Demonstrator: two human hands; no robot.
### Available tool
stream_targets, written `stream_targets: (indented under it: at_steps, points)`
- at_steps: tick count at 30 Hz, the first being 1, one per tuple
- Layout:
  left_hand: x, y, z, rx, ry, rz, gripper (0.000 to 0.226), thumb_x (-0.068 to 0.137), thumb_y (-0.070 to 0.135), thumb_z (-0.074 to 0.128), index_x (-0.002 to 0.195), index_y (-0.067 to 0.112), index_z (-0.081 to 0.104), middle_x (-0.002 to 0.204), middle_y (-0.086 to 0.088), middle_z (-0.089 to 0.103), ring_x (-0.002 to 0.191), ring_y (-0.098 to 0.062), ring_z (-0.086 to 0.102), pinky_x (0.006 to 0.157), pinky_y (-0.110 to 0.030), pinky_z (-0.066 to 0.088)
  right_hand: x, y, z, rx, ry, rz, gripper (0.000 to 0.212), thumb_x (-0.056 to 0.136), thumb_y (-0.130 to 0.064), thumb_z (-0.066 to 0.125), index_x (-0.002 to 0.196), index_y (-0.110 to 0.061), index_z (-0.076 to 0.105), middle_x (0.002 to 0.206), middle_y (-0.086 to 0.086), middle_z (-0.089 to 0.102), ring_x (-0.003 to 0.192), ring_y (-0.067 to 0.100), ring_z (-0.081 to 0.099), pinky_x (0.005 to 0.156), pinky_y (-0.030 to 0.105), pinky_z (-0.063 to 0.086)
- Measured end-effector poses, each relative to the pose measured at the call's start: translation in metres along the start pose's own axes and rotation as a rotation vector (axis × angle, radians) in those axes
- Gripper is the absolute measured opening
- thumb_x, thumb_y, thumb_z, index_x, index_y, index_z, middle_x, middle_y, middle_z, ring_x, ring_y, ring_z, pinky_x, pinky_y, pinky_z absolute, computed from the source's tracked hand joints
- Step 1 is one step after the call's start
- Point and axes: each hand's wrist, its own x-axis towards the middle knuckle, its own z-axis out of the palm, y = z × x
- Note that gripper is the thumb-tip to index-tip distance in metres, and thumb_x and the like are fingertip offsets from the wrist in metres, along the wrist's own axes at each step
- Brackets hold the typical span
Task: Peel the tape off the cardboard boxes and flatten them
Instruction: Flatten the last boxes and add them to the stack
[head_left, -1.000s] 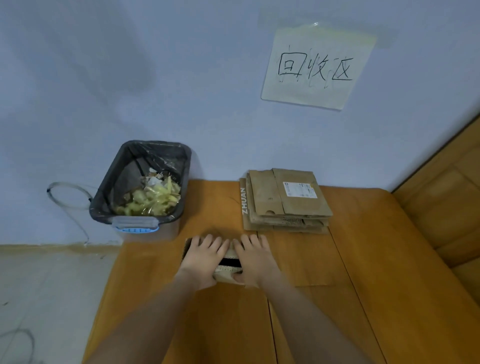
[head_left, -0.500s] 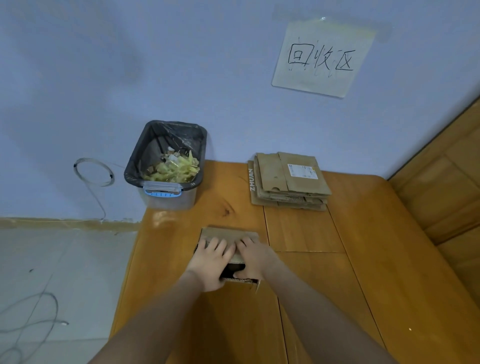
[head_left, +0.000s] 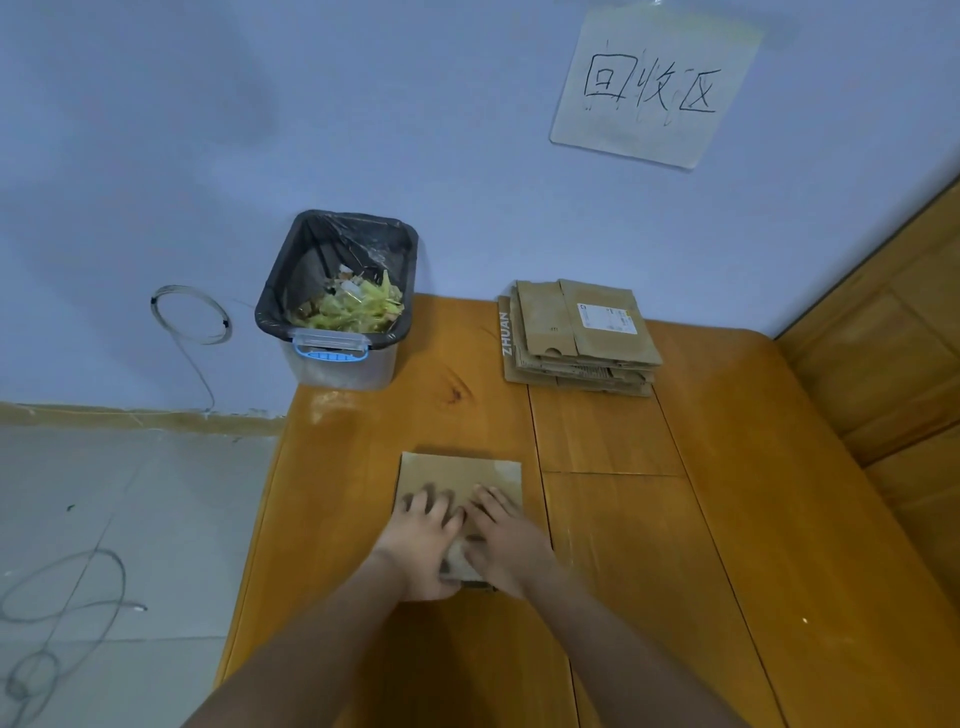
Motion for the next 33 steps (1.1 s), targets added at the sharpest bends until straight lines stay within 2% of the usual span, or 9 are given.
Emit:
stream_targets:
  at_steps: [3, 5, 8, 11, 15, 19, 23, 27, 33]
  points:
    - [0.002, -0.006, -0.001, -0.082, 0.039, -0.015, 0.073, 0.093, 0.055, 0.037, 0.152, 0.016, 0.017, 0.159, -0.010, 0.011, 0.145, -0.036, 0.008, 0.115, -0.049, 0.020, 0.010, -0.001, -0.009, 0.011, 0.119, -0.017, 0.045, 0.100, -0.035, 0.035, 0.139, -0.016, 0.045, 0.149, 0.002, 0.034, 0.141, 0.017, 0.021, 0.108, 0.031, 0.036]
    - [0.005, -0.010, -0.002, -0.157, 0.086, -0.071, 0.064, 0.098, 0.048, 0.032, 0.152, 0.016, 0.020, 0.160, -0.006, 0.012, 0.146, -0.029, 0.009, 0.114, -0.044, 0.022, 0.020, 0.000, -0.016, -0.003, 0.137, -0.028, 0.039, 0.098, -0.031, 0.039, 0.130, -0.014, 0.051, 0.137, 0.003, 0.041, 0.134, 0.019, 0.029, 0.101, 0.030, 0.039]
    - [0.008, -0.015, 0.003, -0.274, 0.126, -0.205, 0.060, 0.099, 0.047, 0.034, 0.150, 0.018, 0.022, 0.159, -0.004, 0.010, 0.146, -0.023, 0.009, 0.113, -0.040, 0.023, 0.040, -0.001, -0.026, 0.001, 0.066, -0.028, 0.046, 0.095, -0.033, 0.047, 0.136, -0.013, 0.043, 0.141, 0.005, 0.035, 0.134, 0.023, 0.026, 0.108, 0.036, 0.029]
    - [0.012, -0.023, 0.009, -0.362, 0.082, -0.306, 0.066, 0.097, 0.055, 0.035, 0.151, 0.022, 0.016, 0.161, -0.002, -0.002, 0.148, -0.028, -0.001, 0.114, -0.045, 0.024, 0.063, -0.004, -0.034, -0.017, -0.038, -0.050, 0.067, 0.092, -0.041, 0.055, 0.149, -0.020, 0.027, 0.155, -0.002, 0.017, 0.141, 0.024, 0.012, 0.115, 0.044, 0.016]
    - [0.017, -0.032, 0.014, -0.457, 0.032, -0.346, 0.076, 0.094, 0.063, 0.036, 0.154, 0.029, 0.006, 0.162, 0.002, -0.012, 0.148, -0.031, -0.006, 0.116, -0.049, 0.022, 0.086, -0.005, -0.038, -0.053, -0.186, -0.054, 0.089, 0.084, -0.044, 0.066, 0.153, -0.031, 0.011, 0.160, -0.005, 0.001, 0.147, 0.023, -0.004, 0.118, 0.049, -0.001]
    - [0.018, -0.036, 0.022, -0.597, 0.043, -0.320, 0.084, 0.090, 0.065, 0.045, 0.154, 0.032, 0.002, 0.159, 0.006, -0.024, 0.148, -0.030, -0.006, 0.115, -0.051, 0.021, 0.097, -0.002, -0.040, -0.006, -0.255, -0.058, 0.098, 0.081, -0.044, 0.070, 0.152, -0.039, 0.003, 0.161, -0.004, 0.005, 0.147, 0.025, 0.004, 0.117, 0.050, 0.006]
    - [0.018, -0.028, 0.029, -0.835, 0.081, -0.319, 0.089, 0.090, 0.057, 0.054, 0.154, 0.032, -0.002, 0.154, 0.012, -0.035, 0.140, -0.031, 0.022, 0.107, -0.043, 0.033, 0.097, -0.001, -0.035, -0.017, -0.237, -0.067, 0.096, 0.083, -0.047, 0.067, 0.152, -0.040, 0.001, 0.159, -0.004, 0.015, 0.144, 0.025, 0.016, 0.114, 0.047, 0.016]
    - [0.018, -0.024, 0.031, -0.941, 0.179, -0.316, 0.084, 0.091, 0.049, 0.060, 0.154, 0.029, 0.008, 0.157, 0.013, -0.026, 0.131, -0.030, 0.037, 0.100, -0.041, 0.041, 0.093, -0.002, -0.031, 0.004, -0.197, -0.046, 0.094, 0.083, -0.047, 0.067, 0.152, -0.039, 0.004, 0.158, -0.002, 0.019, 0.142, 0.026, 0.021, 0.113, 0.048, 0.020]
    - [0.011, -0.027, 0.032, -1.095, 0.264, -0.234, 0.088, 0.086, 0.034, 0.072, 0.154, 0.027, 0.016, 0.158, 0.016, -0.015, 0.138, -0.027, 0.032, 0.106, -0.047, 0.038, 0.078, -0.006, -0.023, 0.048, -0.100, -0.001, 0.093, 0.081, -0.050, 0.067, 0.151, -0.041, 0.006, 0.153, -0.004, 0.028, 0.136, 0.027, 0.029, 0.105, 0.047, 0.026]
